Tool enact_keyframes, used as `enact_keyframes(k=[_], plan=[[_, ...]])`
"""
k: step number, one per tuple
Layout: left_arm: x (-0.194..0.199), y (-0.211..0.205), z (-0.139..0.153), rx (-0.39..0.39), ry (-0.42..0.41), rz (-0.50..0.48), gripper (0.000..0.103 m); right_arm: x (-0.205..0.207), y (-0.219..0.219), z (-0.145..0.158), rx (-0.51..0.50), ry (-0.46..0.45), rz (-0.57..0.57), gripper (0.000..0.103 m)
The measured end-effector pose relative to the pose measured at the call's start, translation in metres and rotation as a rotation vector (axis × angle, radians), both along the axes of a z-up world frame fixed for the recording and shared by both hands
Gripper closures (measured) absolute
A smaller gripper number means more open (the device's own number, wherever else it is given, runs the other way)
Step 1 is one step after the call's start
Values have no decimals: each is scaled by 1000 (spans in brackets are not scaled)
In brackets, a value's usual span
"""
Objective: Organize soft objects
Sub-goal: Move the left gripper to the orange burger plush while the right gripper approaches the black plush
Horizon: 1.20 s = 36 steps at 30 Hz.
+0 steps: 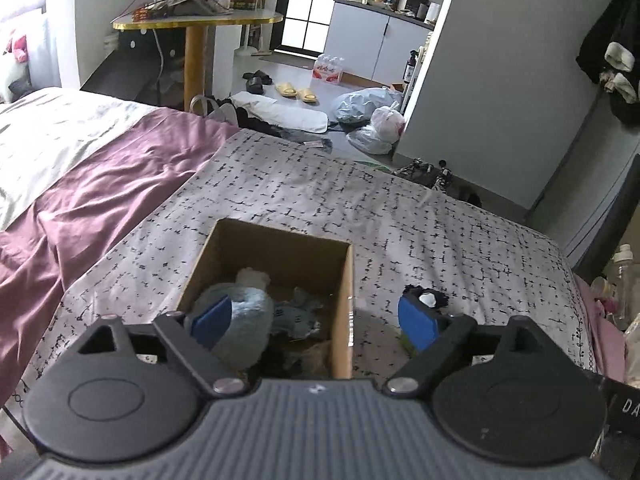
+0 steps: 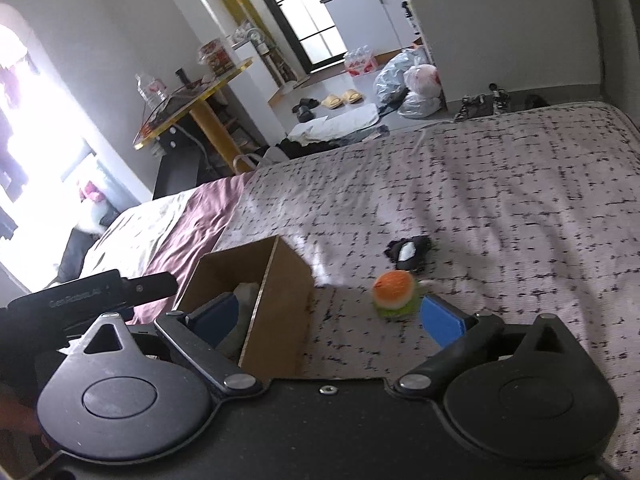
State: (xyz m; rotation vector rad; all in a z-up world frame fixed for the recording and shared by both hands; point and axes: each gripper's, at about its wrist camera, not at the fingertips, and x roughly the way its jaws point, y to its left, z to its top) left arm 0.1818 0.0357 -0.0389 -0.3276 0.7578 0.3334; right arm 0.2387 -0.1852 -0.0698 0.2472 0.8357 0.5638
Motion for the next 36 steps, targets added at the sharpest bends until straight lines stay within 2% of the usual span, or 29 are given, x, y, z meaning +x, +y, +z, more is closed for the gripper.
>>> enact_keyframes(k=[21, 25, 36], plan=[[44, -48, -7, -20, 41, -67, 13, 45, -45, -12, 99, 89, -131, 4], [56, -53, -17, -60, 59, -59, 13, 51, -47, -19, 112, 94, -139, 4], [83, -81, -52, -82, 121, -80, 14, 67, -69, -55, 170, 158, -210, 5]])
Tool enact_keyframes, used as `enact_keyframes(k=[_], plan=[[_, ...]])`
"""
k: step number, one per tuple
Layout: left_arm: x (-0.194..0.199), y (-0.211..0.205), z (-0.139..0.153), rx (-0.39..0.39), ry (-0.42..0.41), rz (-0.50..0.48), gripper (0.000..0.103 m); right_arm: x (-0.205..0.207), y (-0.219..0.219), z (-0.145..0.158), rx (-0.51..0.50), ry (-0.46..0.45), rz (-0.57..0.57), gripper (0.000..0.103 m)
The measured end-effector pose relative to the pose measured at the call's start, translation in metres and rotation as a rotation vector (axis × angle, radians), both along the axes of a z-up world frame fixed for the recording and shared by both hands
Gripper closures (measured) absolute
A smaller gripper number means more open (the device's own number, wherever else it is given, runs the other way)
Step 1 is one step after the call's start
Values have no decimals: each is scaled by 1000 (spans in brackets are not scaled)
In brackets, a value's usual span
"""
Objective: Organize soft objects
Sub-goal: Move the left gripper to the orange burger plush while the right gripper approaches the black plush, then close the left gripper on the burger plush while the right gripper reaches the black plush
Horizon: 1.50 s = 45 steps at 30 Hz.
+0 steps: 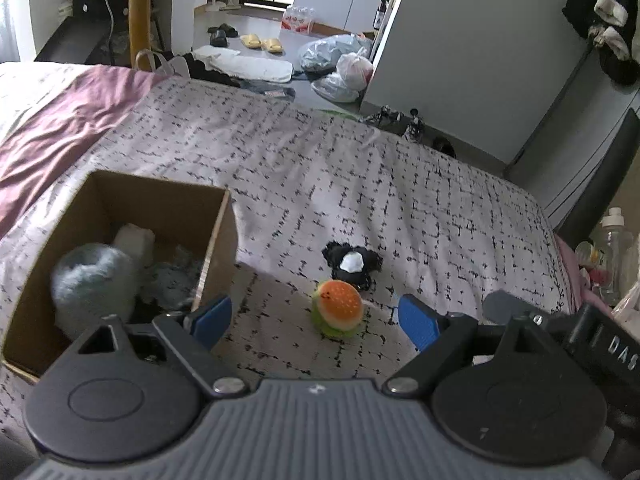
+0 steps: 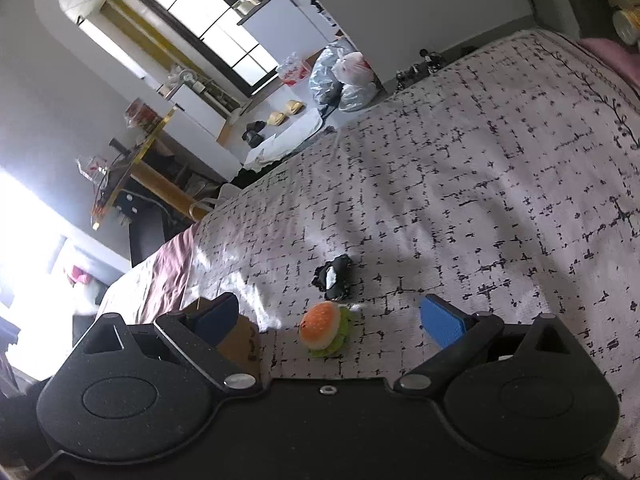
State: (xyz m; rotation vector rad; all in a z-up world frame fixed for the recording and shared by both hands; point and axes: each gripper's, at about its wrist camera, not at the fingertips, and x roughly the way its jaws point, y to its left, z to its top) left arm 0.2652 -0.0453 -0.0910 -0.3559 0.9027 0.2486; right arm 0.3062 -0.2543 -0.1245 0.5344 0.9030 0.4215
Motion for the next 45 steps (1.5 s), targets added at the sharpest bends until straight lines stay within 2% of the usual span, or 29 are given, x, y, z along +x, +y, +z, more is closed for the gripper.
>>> enact_keyframes(k=[6, 15, 20, 24, 28, 38, 41, 43, 45], plan=[[12, -11, -19, 4, 13, 1, 14, 7, -11, -12, 32, 23, -46, 5], [29, -22, -49, -4, 35, 7, 17, 22, -20, -42, 97, 119, -85, 9], [35, -21, -62, -30, 50, 41, 23, 28, -23, -53, 113, 166, -110, 12], [42, -25, -71, -28, 53, 25, 26, 31, -27, -60, 120, 189, -130, 12], [50, -26, -80, -25, 64, 30, 26, 33, -29, -65, 121, 199, -141, 13], [64, -27, -108, -19, 113, 20, 29, 41, -13, -70, 108, 185, -84, 14], [66, -25, -112, -22, 121, 17, 42, 45, -5, -72, 100, 183, -69, 15], [68, -24, -112, -3, 126, 12, 59, 48, 0, -73, 92, 179, -56, 15], [69, -21, -112, -1, 131, 12, 62, 49, 4, -73, 92, 176, -46, 15]])
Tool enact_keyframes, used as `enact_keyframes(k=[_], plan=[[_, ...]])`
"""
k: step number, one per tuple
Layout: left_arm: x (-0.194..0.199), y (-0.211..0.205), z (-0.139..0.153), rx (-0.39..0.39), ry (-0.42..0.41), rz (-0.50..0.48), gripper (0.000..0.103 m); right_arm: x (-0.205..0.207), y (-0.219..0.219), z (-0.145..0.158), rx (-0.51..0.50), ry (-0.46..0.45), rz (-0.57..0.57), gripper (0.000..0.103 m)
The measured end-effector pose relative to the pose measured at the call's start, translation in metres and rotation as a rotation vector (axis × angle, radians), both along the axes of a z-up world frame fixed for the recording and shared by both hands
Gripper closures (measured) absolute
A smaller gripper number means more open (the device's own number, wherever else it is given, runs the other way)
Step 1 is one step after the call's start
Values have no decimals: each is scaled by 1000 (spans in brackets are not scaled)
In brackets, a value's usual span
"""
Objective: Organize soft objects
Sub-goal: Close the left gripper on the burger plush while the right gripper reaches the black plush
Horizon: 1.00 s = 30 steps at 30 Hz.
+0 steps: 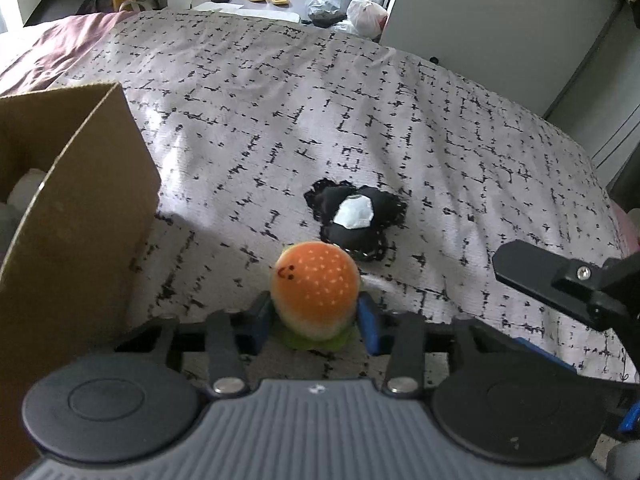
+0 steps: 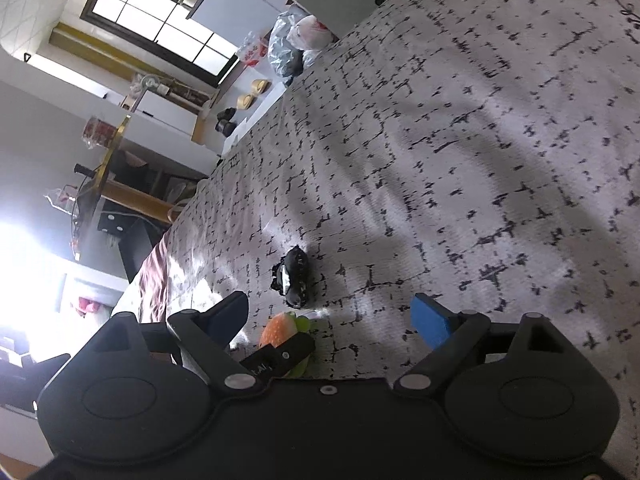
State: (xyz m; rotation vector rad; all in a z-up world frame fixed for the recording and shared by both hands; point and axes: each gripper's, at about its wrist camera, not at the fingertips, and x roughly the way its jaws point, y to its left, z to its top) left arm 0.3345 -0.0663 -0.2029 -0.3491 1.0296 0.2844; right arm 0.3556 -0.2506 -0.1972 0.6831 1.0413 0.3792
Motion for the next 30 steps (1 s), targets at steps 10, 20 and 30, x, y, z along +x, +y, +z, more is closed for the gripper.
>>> enact_keyframes(k=[10, 20, 30], plan=[[-1, 17, 22, 20, -58, 22, 64, 10, 14, 1, -9, -40, 21, 17], [-4, 33, 36, 17, -87, 61, 64, 20, 29, 1, 21, -84, 49, 25], [-9, 43, 22, -50, -90, 147, 64, 25, 50, -1, -77, -118, 117, 32]])
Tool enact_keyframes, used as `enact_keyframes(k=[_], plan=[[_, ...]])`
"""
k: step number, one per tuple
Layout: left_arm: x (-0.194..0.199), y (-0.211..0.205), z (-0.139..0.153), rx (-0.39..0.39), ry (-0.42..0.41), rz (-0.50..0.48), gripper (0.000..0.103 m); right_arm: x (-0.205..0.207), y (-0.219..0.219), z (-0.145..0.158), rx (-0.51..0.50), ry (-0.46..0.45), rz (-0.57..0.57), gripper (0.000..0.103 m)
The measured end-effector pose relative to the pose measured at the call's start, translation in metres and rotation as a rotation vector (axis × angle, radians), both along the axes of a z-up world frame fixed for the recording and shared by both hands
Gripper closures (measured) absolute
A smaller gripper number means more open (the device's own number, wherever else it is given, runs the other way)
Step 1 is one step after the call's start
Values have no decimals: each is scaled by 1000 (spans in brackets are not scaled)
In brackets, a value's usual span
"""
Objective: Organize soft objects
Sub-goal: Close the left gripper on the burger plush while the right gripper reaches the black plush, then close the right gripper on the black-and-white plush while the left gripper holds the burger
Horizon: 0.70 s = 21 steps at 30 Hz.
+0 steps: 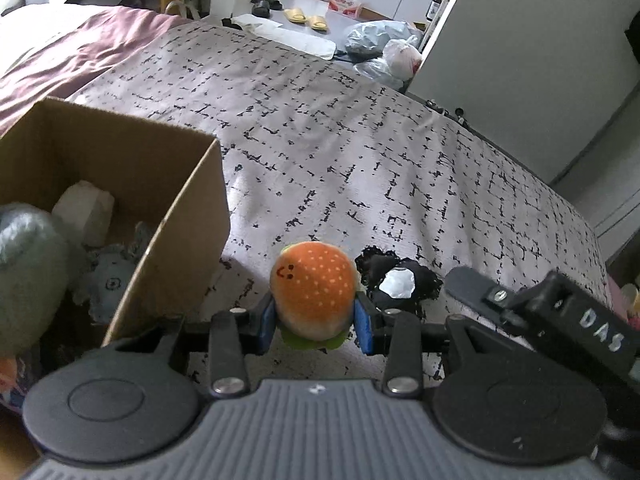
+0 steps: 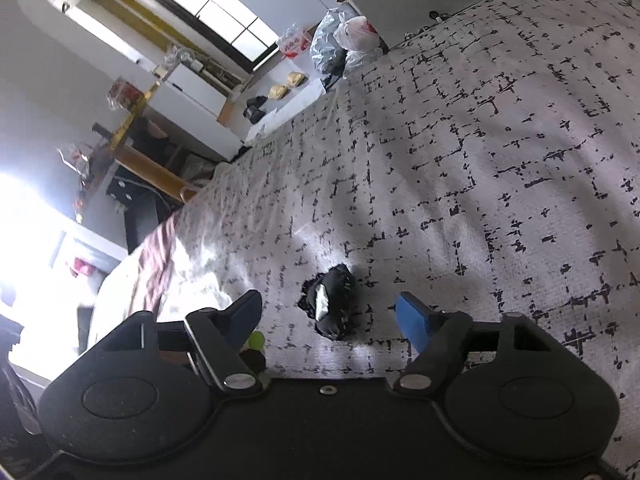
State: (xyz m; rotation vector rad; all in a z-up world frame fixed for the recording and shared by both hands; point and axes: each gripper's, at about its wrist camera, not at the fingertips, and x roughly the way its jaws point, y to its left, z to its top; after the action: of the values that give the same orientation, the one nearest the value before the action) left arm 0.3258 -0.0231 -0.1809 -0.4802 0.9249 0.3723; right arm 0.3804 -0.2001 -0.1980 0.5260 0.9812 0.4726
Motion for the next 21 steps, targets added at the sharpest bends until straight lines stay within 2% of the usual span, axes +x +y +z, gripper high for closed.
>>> enact_keyframes(k=[9, 13, 20, 21], plan=[[3, 0, -7, -7, 9, 14, 64, 1, 15, -8, -62, -18, 41, 37], [4, -1, -13, -8, 24, 4, 64, 4, 21, -13, -75, -12, 58, 44], [7, -2, -21, -11, 44, -6, 64, 5, 28, -13, -87, -35, 90, 48], [8, -2, -21, -12, 44, -5, 64, 5, 29, -13, -85, -37, 99, 52]])
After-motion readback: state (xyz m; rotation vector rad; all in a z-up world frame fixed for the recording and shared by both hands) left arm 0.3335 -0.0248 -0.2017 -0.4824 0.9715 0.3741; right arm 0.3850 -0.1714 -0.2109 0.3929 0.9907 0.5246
